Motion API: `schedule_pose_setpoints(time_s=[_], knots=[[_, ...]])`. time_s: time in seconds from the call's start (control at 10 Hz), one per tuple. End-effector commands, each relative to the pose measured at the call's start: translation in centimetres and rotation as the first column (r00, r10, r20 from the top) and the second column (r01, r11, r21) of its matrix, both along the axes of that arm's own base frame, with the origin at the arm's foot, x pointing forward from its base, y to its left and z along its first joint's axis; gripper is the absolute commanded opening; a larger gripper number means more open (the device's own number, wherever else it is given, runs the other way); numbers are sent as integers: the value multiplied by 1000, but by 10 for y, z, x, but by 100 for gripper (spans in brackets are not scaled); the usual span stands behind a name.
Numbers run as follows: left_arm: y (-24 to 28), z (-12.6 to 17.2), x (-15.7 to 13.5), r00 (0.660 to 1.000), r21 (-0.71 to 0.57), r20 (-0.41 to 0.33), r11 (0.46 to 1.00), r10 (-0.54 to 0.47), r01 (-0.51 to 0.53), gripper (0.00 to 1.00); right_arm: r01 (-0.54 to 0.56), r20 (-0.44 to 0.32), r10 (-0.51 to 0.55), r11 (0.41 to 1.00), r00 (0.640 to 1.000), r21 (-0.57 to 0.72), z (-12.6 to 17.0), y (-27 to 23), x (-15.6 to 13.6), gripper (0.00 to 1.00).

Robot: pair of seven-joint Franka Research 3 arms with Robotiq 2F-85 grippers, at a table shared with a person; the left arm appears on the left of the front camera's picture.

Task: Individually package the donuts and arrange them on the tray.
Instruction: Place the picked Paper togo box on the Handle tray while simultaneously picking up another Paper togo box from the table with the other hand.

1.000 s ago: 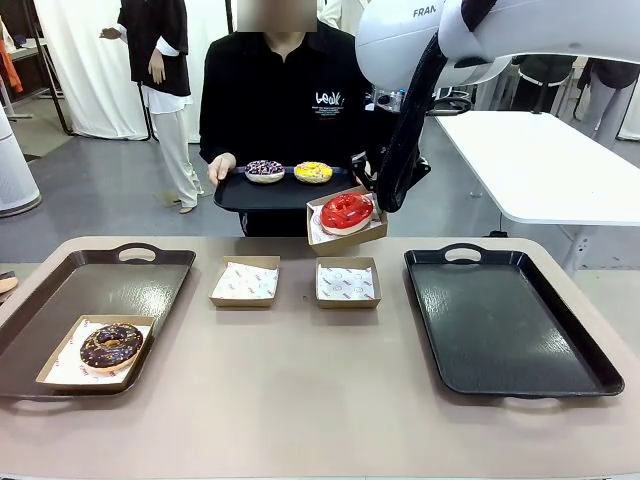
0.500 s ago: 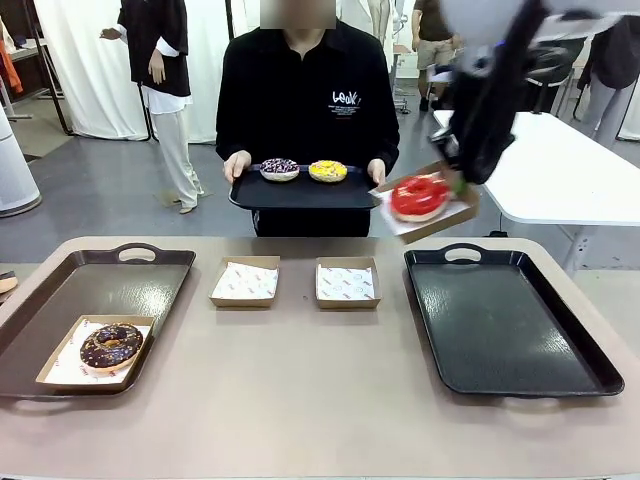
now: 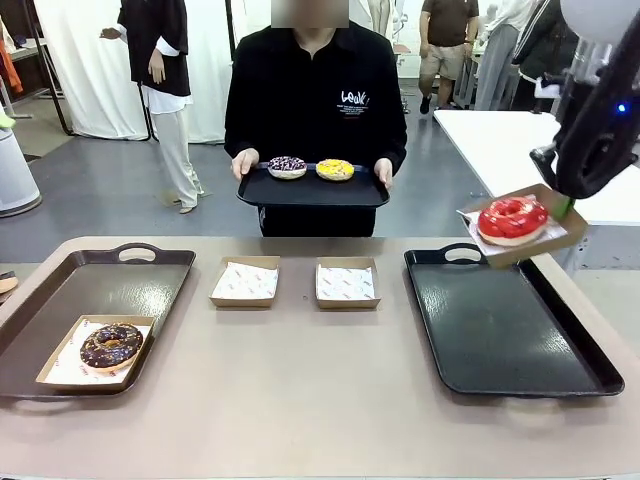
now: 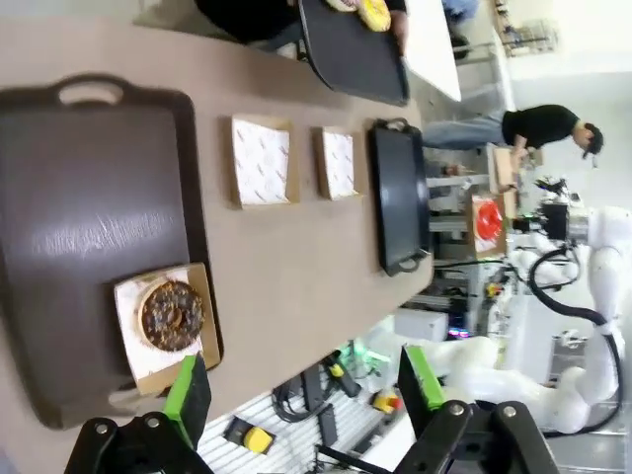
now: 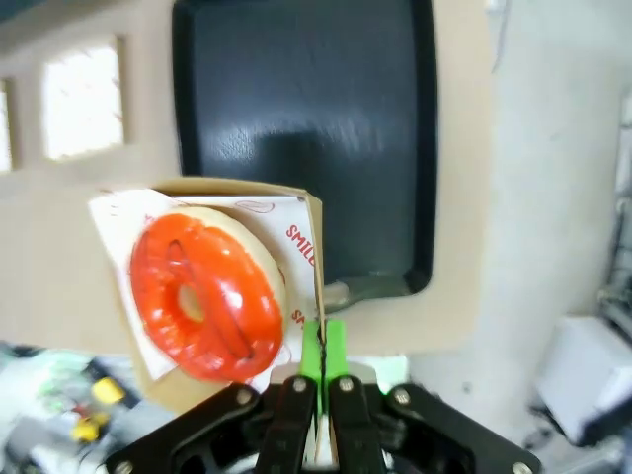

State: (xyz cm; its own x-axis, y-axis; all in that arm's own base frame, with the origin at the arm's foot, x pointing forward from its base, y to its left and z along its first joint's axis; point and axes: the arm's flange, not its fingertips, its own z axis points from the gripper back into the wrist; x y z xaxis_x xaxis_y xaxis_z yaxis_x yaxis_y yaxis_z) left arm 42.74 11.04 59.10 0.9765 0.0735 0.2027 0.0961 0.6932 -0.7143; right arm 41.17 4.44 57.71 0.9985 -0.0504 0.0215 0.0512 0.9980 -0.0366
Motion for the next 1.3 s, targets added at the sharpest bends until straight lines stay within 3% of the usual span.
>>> schedule_pose_setpoints(time_s=[0.0, 0.2, 0.5, 0.8, 0.9, 1.2], knots=[[-64, -10, 18, 1000, 151, -16, 988, -14, 16, 100, 30, -34, -31, 1000, 999, -5, -27, -5, -15, 1], [-119, -14, 51, 1000, 204, -27, 979, 9, -3, 100, -10, -59, 10, 1000, 998, -5, -58, -1, -17, 1], [-194, -58, 70, 999, 367, -12, 929, -41, 42, 100, -16, -101, 21, 998, 995, 56, -96, 4, -11, 1], [-246, -115, 60, 991, 501, -32, 856, -128, 127, 100, -6, -117, 15, 997, 993, 81, -111, 7, -10, 1], [-261, -143, 49, 975, 544, -84, 810, -205, 217, 100, -7, -129, 12, 999, 992, 36, -103, 7, -13, 1], [-296, -189, 41, 973, 598, -85, 770, -214, 221, 100, -7, -129, 12, 999, 992, 36, -103, 7, -13, 1]])
